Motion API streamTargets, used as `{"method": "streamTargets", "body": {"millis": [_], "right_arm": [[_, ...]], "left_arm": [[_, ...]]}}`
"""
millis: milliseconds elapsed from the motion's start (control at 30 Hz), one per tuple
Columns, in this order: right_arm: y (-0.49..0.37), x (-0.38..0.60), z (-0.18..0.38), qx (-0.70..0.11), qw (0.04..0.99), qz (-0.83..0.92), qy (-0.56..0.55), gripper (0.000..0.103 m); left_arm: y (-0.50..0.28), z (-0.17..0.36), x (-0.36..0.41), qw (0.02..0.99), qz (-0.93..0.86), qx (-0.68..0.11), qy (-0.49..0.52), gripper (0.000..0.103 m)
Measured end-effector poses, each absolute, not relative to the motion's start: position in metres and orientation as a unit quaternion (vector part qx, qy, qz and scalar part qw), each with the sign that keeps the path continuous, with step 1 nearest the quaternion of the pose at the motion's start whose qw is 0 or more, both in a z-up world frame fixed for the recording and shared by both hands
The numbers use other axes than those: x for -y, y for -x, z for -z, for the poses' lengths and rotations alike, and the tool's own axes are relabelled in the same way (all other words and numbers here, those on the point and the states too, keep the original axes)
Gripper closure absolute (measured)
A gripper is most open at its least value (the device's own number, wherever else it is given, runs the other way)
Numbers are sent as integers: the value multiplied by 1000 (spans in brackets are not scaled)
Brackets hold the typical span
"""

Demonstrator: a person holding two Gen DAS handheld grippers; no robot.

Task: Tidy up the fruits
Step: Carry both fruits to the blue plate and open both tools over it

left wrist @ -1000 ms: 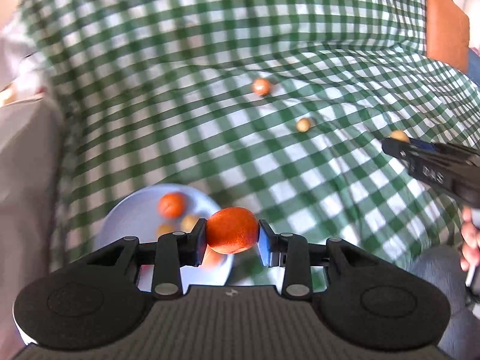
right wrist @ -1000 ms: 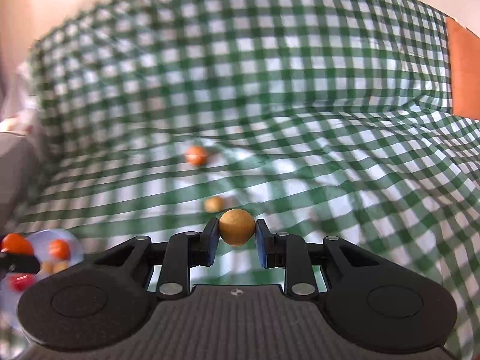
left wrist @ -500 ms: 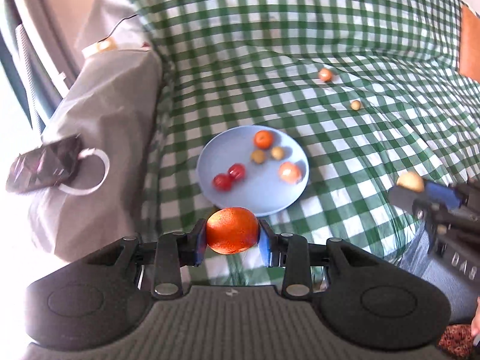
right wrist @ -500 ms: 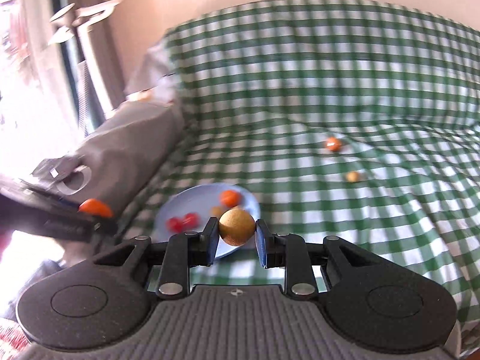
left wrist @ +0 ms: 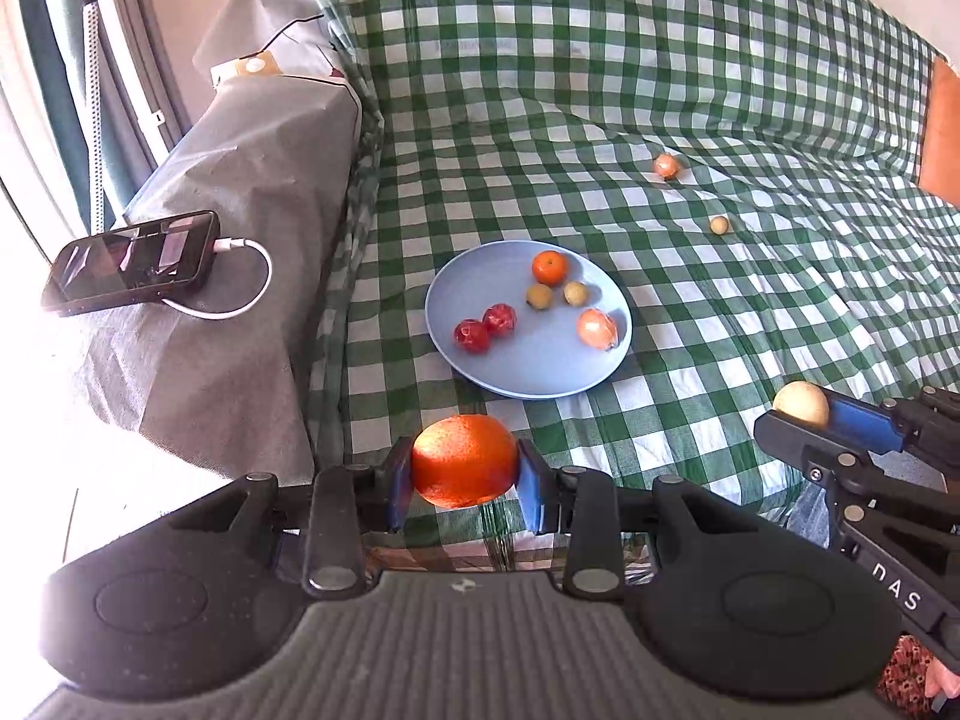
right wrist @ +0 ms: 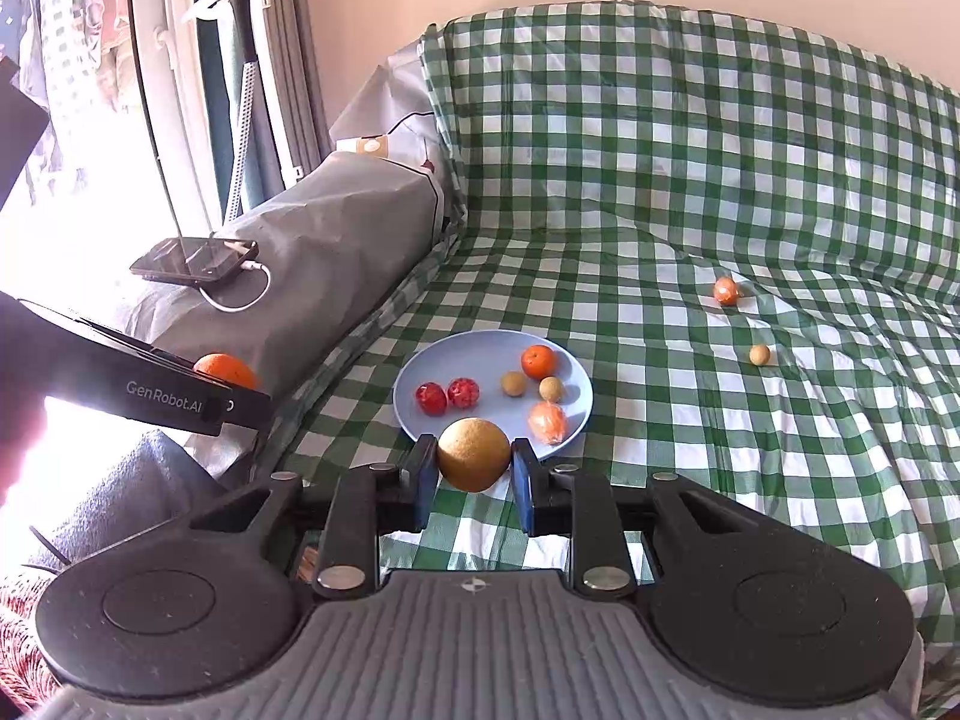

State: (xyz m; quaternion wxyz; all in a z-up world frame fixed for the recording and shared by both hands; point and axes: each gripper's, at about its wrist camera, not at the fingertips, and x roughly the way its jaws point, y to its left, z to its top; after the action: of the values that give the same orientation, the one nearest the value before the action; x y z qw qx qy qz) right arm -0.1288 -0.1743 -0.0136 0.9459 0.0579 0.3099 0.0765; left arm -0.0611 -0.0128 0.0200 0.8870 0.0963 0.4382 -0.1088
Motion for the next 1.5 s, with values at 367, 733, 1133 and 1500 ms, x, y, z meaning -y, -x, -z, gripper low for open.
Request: {"method": "streamTargets", "body": {"millis": [367, 733, 1133, 1500], "right_arm": [[124, 169, 19, -322, 942, -80, -46, 76], [102, 175, 28, -340, 936, -73, -54, 76], [33, 174, 52, -360, 928, -64, -69, 76], [-46, 176, 98, -391, 917, -58, -61, 76]], "left_arm": [[55, -17, 9, 885, 108, -444, -89, 64], [25, -10, 13, 881, 105, -454, -88, 64], [-57, 12, 35, 875, 104, -462, -95, 64], [-125, 67, 55, 852, 113, -500, -110, 64]]}}
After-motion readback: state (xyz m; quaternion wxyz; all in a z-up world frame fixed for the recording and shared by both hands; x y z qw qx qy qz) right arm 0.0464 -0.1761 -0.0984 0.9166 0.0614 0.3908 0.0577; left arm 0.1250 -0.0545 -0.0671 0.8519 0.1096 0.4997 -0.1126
